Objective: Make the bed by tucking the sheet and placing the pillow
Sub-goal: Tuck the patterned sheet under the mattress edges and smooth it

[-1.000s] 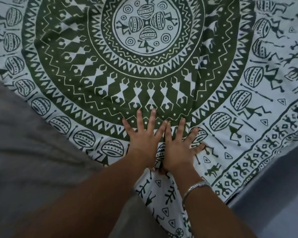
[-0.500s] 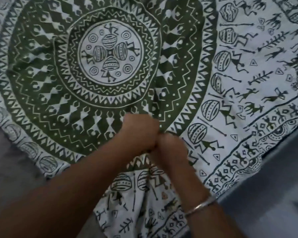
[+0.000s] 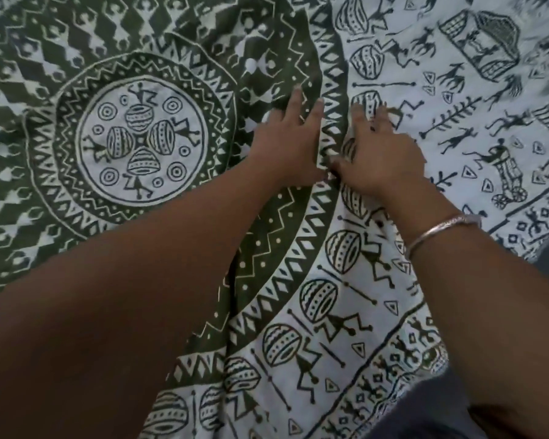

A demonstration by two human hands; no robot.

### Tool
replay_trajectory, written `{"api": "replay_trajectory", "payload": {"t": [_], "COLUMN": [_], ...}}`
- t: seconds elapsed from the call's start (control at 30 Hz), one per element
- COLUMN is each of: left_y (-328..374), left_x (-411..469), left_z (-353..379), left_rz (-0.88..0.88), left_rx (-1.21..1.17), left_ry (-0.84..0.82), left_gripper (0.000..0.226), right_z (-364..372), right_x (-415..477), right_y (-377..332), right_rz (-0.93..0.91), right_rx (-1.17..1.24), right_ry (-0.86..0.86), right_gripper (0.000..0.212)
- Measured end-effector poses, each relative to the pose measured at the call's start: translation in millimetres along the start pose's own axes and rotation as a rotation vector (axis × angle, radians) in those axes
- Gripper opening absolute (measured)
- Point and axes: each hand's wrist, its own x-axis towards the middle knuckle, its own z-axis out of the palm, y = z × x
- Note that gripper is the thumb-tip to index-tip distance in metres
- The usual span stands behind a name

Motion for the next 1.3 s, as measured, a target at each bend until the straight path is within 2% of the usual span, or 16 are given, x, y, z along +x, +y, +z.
{"api": "replay_trajectory", "payload": {"t": [0.17, 0.53, 0.67, 0.77, 0.83, 0.9, 0.93, 1.0, 1.07, 1.17, 1.2, 1.23, 1.3], "left_y": [-12.6, -19.3, -13.0, 2.0, 22.4, 52.8, 70.2, 102.8, 129.5, 165.0, 175.3, 182.7, 193.8], "left_x": [20.6, 48.5, 64.1, 79.2, 94.3, 112.8, 124.6, 155.4, 192.4, 254.7, 274.0, 291.2, 314.2], "left_z": [-9.0, -16.8, -24.6, -38.4, -58.3, -80.6, -90.2, -109.3, -123.2, -136.8, -139.7, -138.9, -129.5], "left_rz": [0.001, 0.064, -0.026, -0.136, -0.195, -0.192, -0.177, -0.150, -0.111, -0.007, -0.012, -0.014, 0.008], "left_rx": [-0.041, 0.050, -0.024, -0.034, 0.038, 0.103, 0.121, 0.117, 0.009, -0.207, -0.313, -0.369, -0.259], "left_ry": [-0.055, -0.219, -0.285, -0.334, -0.330, -0.284, -0.258, -0.158, -0.081, -0.072, -0.098, -0.124, -0.174], "left_gripper": [0.117, 0.132, 0.135, 0.111, 0.075, 0.031, 0.019, 0.017, 0.037, 0.058, 0.060, 0.060, 0.061], "right_z": [1.4, 14.5, 18.1, 8.4, -5.8, -26.2, -37.1, -61.7, -85.4, -113.9, -120.5, -123.1, -123.1], "right_x": [25.0, 34.3, 46.3, 46.9, 49.9, 52.9, 55.7, 72.7, 100.3, 154.1, 171.0, 185.3, 206.8], "right_y": [-12.4, -11.7, -8.9, -6.1, 0.0, 9.2, 16.8, 40.3, 76.8, 150.8, 175.9, 198.4, 235.8], "right_rz": [0.023, 0.048, 0.034, -0.025, -0.113, -0.276, -0.359, -0.442, -0.448, -0.312, -0.233, -0.159, -0.059], "right_rx": [-0.101, -0.146, -0.140, -0.101, -0.066, -0.013, 0.047, 0.158, 0.198, 0.059, 0.004, -0.041, -0.080], "right_ry": [-0.142, -0.231, -0.283, -0.330, -0.336, -0.415, -0.488, -0.592, -0.447, 0.156, 0.259, 0.249, 0.019], "right_gripper": [0.095, 0.087, 0.088, 0.091, 0.094, 0.085, 0.075, 0.054, 0.037, 0.017, 0.021, 0.034, 0.063]}}
